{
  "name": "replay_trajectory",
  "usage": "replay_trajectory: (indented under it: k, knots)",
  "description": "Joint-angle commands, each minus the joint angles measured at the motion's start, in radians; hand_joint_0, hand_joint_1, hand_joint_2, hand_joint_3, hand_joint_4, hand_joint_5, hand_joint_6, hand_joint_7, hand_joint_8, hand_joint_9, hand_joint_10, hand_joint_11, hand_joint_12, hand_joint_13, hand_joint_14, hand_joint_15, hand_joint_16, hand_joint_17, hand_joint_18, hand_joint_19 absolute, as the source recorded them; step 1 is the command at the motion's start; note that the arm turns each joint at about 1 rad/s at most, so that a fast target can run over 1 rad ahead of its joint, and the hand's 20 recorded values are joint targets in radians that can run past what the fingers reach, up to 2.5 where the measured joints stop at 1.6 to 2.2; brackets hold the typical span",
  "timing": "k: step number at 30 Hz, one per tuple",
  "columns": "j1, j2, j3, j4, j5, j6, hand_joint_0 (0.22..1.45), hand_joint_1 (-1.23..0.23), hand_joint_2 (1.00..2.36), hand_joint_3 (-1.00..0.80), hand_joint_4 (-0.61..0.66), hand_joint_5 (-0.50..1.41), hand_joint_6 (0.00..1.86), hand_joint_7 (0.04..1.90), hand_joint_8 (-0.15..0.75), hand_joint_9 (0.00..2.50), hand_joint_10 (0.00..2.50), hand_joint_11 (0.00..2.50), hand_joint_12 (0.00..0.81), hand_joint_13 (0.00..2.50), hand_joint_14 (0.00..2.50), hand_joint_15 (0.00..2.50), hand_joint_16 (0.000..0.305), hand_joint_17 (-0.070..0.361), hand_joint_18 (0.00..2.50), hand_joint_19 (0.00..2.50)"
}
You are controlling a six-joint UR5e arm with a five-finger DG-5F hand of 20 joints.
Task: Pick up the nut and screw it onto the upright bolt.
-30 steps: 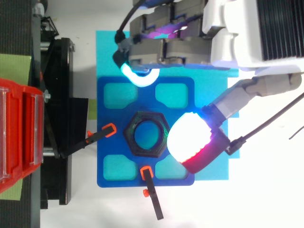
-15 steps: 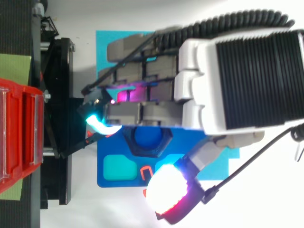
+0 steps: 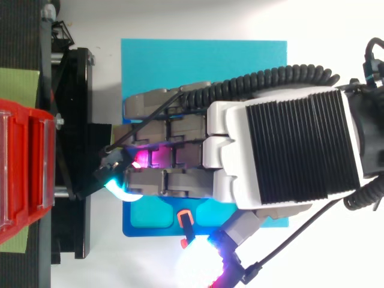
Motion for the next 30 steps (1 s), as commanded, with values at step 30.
replay_trajectory:
  k: [30]
  knots:
    - [-0.114,0.001,-0.001,-0.136,-0.128,-0.106,0.52,-0.14,1.00,-0.50,0.15,-0.01,0.59,1.36,0.249,1.04,0.00,0.00,0.161,0.74,0.00,0.00,0.012,0.027,0.42,0.00]
